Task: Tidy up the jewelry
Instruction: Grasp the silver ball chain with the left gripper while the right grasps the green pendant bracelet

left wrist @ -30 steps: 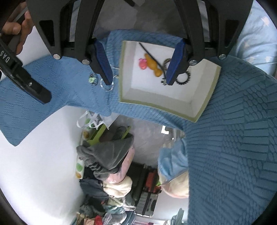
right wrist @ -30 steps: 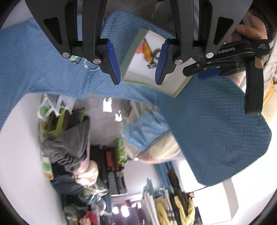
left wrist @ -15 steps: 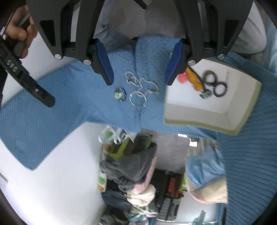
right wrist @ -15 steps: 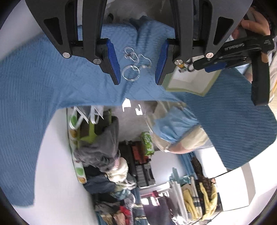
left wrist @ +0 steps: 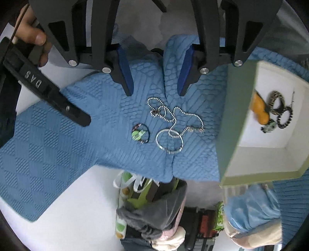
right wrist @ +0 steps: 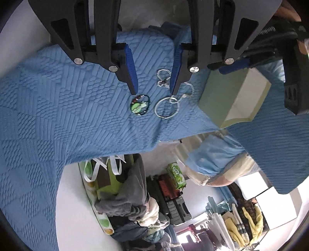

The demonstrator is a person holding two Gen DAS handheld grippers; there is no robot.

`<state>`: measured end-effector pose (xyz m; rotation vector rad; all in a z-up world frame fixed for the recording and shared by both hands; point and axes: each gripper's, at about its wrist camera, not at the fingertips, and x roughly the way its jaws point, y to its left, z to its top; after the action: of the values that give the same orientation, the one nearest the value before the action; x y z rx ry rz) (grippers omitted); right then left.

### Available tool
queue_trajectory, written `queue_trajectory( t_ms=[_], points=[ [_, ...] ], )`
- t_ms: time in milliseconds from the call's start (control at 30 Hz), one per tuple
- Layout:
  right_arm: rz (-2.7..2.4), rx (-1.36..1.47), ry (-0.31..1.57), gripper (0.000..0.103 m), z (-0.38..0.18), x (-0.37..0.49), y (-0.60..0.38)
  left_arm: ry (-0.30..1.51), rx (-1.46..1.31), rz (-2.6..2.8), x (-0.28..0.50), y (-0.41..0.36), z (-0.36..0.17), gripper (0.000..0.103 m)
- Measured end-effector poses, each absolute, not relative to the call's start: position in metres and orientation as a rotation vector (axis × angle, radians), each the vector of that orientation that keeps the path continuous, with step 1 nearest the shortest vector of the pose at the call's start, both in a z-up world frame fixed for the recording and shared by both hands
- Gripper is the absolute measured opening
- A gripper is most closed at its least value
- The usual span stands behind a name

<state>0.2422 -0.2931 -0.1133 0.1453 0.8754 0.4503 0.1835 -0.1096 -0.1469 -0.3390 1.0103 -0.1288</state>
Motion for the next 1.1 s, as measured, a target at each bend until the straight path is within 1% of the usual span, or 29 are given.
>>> queue_trajectory(
  t_ms=[200,333,400,600,767,867,933,1000,1100],
  points=[
    [0.463,0.175,0.944,0.031,-0.146,0.278,-0.297,1.044,-0.368,-0.103,0.214,-0.117,-0.177,0.045],
    [0.488,0.186,1.008,0.031,-0.168,0.304,-0.293,1.066,-0.400,-0.081,0.232,-0.117,-0.194,0.041],
    [0.486,0.163,1.037,0.031,-0.178,0.319,-0.287,1.064,-0.389,-0.049,0.236,-0.117,-0.199,0.038],
    [0.501,0.105,1.085,0.031,-0.198,0.353,-0.270,1.044,-0.354,-0.025,0.245,-0.117,-0.206,0.038],
    [0.526,0.015,1.103,0.032,-0.206,0.360,-0.254,1.051,-0.338,-0.021,0.246,-0.115,-0.212,0.036],
    [0.527,-0.048,1.091,0.037,-0.206,0.359,-0.245,1.050,-0.326,-0.027,0.246,-0.113,-0.213,0.036],
    [0.514,-0.120,1.093,0.037,-0.209,0.356,-0.239,1.050,-0.325,-0.026,0.247,-0.111,-0.215,0.036],
    [0.486,-0.175,1.081,0.036,-0.211,0.354,-0.237,1.048,-0.323,-0.028,0.247,-0.110,-0.215,0.036],
    [0.491,-0.120,1.087,0.020,-0.210,0.355,-0.243,1.049,-0.307,-0.028,0.249,-0.112,-0.215,0.036]
  ],
)
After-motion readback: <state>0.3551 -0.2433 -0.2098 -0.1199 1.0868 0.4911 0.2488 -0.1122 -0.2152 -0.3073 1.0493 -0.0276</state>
